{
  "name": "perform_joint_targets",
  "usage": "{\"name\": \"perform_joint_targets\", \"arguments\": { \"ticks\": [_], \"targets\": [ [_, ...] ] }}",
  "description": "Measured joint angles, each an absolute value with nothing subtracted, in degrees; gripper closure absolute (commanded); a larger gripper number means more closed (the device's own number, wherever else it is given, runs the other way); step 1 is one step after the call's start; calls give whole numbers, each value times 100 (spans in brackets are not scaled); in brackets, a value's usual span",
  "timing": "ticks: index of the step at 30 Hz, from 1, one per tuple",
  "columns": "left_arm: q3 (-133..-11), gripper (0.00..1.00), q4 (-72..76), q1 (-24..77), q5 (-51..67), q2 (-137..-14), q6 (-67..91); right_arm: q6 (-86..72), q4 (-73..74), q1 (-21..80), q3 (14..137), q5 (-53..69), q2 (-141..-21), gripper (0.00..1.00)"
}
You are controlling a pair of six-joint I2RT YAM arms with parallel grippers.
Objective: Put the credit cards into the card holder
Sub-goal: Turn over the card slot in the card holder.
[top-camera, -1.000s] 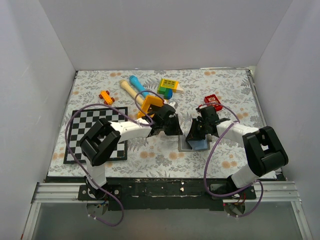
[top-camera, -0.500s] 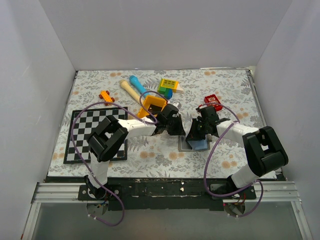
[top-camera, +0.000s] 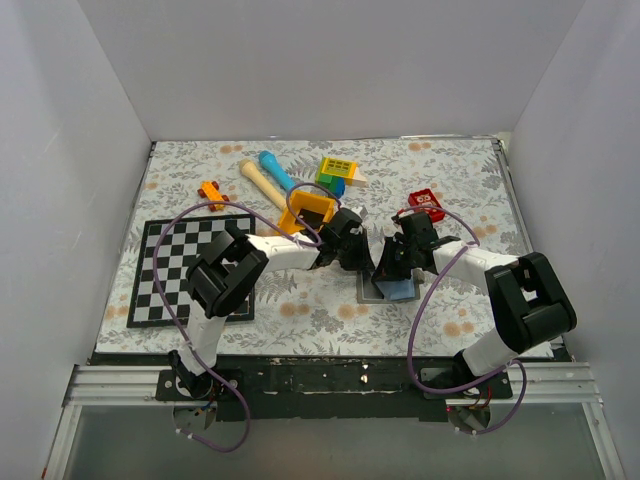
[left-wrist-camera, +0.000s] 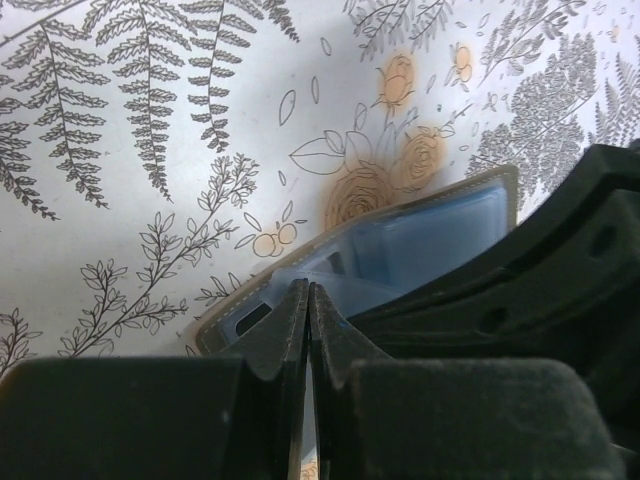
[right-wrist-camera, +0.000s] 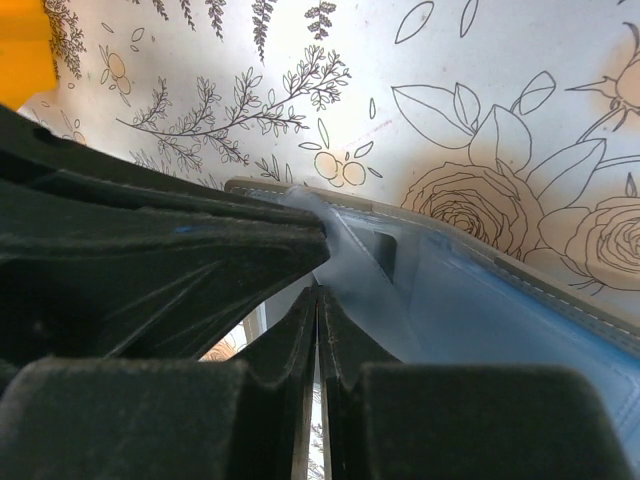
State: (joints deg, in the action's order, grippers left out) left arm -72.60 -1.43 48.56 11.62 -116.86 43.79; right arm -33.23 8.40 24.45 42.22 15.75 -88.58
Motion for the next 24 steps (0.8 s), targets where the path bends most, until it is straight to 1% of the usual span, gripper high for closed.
{"name": "perform_joint_targets", "arguments": {
  "ticks": [8, 14, 20, 24],
  "targets": [
    [-7260, 100, -106, 4856, 1208, -11778, 4394, -3323, 856, 2445, 4215, 1544, -8825, 90],
    [-7244, 100, -91, 4856, 1212, -11778, 4403, -3321, 1103, 2447, 4088, 1413, -8307, 89],
    [-7166, 100, 43, 4856, 1236, -11778, 4460, -3356, 1466, 2447, 4064, 840, -7470, 90],
    [-7159, 100, 60, 4856, 1247, -11778, 4462, -3378, 1750, 2447, 4066, 379, -7435, 92]
  ]
}}
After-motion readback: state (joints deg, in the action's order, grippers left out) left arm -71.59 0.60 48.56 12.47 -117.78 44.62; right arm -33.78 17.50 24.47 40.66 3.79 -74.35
